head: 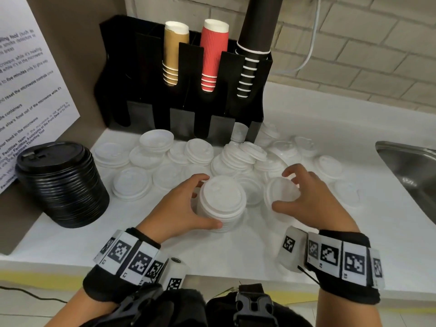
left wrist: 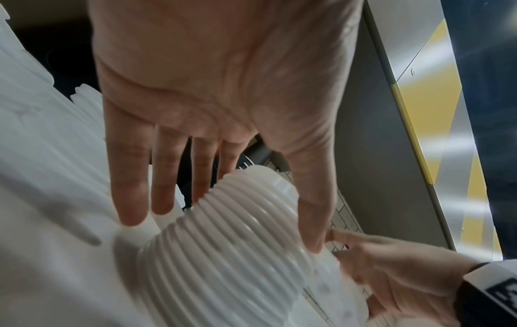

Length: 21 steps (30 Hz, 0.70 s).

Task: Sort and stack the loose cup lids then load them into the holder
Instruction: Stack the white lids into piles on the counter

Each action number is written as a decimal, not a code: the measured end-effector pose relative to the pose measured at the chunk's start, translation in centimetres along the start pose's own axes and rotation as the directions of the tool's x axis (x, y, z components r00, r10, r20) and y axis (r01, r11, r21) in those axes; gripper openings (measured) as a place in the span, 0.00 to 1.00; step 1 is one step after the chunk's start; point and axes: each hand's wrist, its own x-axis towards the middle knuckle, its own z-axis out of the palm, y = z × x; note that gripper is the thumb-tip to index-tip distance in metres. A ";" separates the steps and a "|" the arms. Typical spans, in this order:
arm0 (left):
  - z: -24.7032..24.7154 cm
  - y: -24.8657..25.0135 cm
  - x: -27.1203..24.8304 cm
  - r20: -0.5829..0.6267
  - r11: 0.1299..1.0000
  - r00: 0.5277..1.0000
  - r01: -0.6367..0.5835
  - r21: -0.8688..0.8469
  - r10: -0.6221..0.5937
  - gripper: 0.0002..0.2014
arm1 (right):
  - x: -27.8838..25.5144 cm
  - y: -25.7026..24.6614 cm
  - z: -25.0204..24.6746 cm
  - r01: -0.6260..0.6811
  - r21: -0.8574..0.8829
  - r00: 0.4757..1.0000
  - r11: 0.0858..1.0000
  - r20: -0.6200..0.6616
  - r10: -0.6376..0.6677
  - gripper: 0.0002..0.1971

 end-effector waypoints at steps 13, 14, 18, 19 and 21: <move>0.2 -0.3 0.0 -0.024 1.000 1.000 -0.017 0.001 0.017 0.40 | 0.1 -4.8 4.2 0.323 0.275 0.945 0.905 -0.039 -0.325 0.30; 0.2 -0.3 0.0 -0.025 1.000 0.999 -0.020 0.001 0.020 0.40 | 0.2 -5.0 4.4 0.326 0.264 0.944 0.908 -0.029 -0.330 0.31; 0.3 -0.3 0.0 -0.033 1.000 0.999 -0.027 -0.002 0.027 0.40 | 0.4 -5.6 4.9 0.344 0.223 0.933 0.912 0.029 -0.359 0.35; 0.3 -0.3 0.0 -0.035 0.999 0.999 -0.033 -0.001 0.033 0.40 | 0.4 -5.7 5.1 0.354 0.211 0.928 0.911 0.039 -0.370 0.35; 0.3 -0.3 0.0 -0.039 0.999 0.998 -0.042 -0.002 0.042 0.40 | 0.4 -5.9 5.2 0.370 0.188 0.922 0.910 0.047 -0.385 0.37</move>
